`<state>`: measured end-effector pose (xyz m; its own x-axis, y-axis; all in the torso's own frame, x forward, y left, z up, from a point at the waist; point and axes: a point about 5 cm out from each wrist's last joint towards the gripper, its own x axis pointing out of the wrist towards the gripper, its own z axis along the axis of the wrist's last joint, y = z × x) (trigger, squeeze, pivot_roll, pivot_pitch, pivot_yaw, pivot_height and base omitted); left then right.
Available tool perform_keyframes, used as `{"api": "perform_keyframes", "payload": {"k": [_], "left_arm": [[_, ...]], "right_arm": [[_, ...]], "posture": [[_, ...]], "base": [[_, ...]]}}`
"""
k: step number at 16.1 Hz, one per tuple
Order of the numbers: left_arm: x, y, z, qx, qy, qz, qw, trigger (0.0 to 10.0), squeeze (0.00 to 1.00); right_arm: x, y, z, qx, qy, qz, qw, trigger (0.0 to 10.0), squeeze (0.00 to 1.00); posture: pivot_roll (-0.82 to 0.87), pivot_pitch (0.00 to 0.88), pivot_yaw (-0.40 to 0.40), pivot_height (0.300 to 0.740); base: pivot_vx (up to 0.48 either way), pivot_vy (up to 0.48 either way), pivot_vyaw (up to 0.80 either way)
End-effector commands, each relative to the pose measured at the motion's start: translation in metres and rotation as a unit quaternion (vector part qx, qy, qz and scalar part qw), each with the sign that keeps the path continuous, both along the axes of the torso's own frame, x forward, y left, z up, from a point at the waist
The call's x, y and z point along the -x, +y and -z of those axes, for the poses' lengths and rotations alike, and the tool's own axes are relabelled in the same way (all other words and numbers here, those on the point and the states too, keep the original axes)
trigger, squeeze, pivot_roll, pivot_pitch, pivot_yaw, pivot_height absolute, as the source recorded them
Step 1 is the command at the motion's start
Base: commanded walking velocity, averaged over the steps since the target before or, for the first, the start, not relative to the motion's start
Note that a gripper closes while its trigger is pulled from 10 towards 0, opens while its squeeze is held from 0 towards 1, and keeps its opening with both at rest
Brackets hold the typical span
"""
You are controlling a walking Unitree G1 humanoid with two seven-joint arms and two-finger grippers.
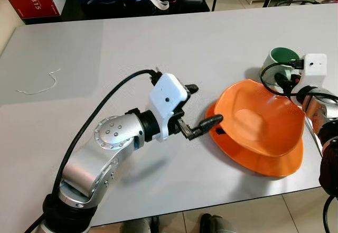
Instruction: Setting the table
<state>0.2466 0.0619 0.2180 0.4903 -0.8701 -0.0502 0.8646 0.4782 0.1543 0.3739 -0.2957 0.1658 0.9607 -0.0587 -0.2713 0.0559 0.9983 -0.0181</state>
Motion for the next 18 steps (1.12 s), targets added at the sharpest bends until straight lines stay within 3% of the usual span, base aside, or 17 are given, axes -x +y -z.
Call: {"api": "perform_keyframes", "payload": {"k": [1, 2, 3, 9, 10, 11, 12, 13, 15, 16, 18], "left_arm": [[0.002, -0.003, 0.000, -0.001, 0.003, 0.023, 1.000, 10.0, 0.00], [0.002, -0.003, 0.002, 0.001, 0.006, 0.025, 1.000, 10.0, 0.00], [0.001, -0.003, 0.002, 0.003, 0.006, 0.026, 1.000, 10.0, 0.00], [-0.009, -0.001, 0.005, 0.019, -0.004, 0.002, 1.000, 10.0, 0.00], [-0.015, 0.007, 0.007, 0.018, -0.015, -0.051, 0.998, 10.0, 0.00], [-0.019, 0.011, 0.009, 0.011, -0.012, -0.079, 0.997, 10.0, 0.00], [-0.026, 0.019, 0.011, 0.012, -0.013, -0.143, 0.990, 10.0, 0.00], [-0.033, 0.034, 0.010, 0.034, -0.018, -0.217, 0.975, 10.0, 0.00], [-0.036, 0.041, 0.011, 0.033, -0.023, -0.249, 0.968, 10.0, 0.00], [-0.037, 0.046, 0.014, 0.025, -0.030, -0.276, 0.960, 10.0, 0.00], [-0.038, 0.052, 0.014, 0.025, -0.027, -0.323, 0.946, 10.0, 0.00]], "right_arm": [[0.006, -0.008, 0.005, -0.015, 0.012, 0.006, 1.000, 10.0, 1.00], [0.006, -0.011, 0.001, -0.021, 0.001, 0.005, 1.000, 10.0, 0.89], [0.006, -0.014, -0.002, -0.029, -0.008, 0.006, 1.000, 10.0, 0.00], [0.016, -0.023, -0.013, -0.067, -0.056, -0.036, 0.996, 10.0, 0.00], [0.027, -0.020, -0.029, -0.068, -0.113, -0.047, 0.990, 10.0, 0.00], [0.032, -0.016, -0.036, -0.066, -0.132, -0.045, 0.988, 10.0, 0.00], [0.045, -0.007, -0.049, -0.058, -0.167, -0.035, 0.984, 10.0, 0.00], [0.068, 0.020, -0.066, -0.040, -0.216, -0.049, 0.974, 10.0, 0.00], [0.079, 0.035, -0.072, -0.040, -0.233, -0.052, 0.970, 10.0, 0.00], [0.094, 0.054, -0.076, -0.036, -0.257, -0.047, 0.965, 10.0, 0.00], [0.114, 0.084, -0.060, -0.016, -0.248, -0.043, 0.968, 10.0, 0.00]], "posture": [[0.12, 0.129, 0.033, 0.740], [0.11, 0.117, 0.033, 0.740], [0.10, 0.108, 0.032, 0.740], [0.05, 0.044, 0.013, 0.740], [0.04, 0.030, 0.013, 0.740], [0.03, 0.027, 0.015, 0.740], [0.02, 0.020, 0.018, 0.740], [0.00, 0.011, 0.026, 0.740], [-0.01, 0.007, 0.029, 0.740], [-0.01, 0.004, 0.031, 0.740], [-0.03, 0.008, 0.037, 0.740]], "base": [[0.000, 0.000, 0.00], [0.000, 0.000, 0.00], [0.000, 0.000, 0.00], [0.000, 0.000, 0.00], [0.000, 0.000, 0.00], [0.000, 0.000, 0.00], [0.000, 0.000, 0.00], [0.000, 0.000, 0.00], [0.000, 0.000, 0.00], [0.000, 0.000, 0.00], [0.000, 0.000, 0.00]]}}
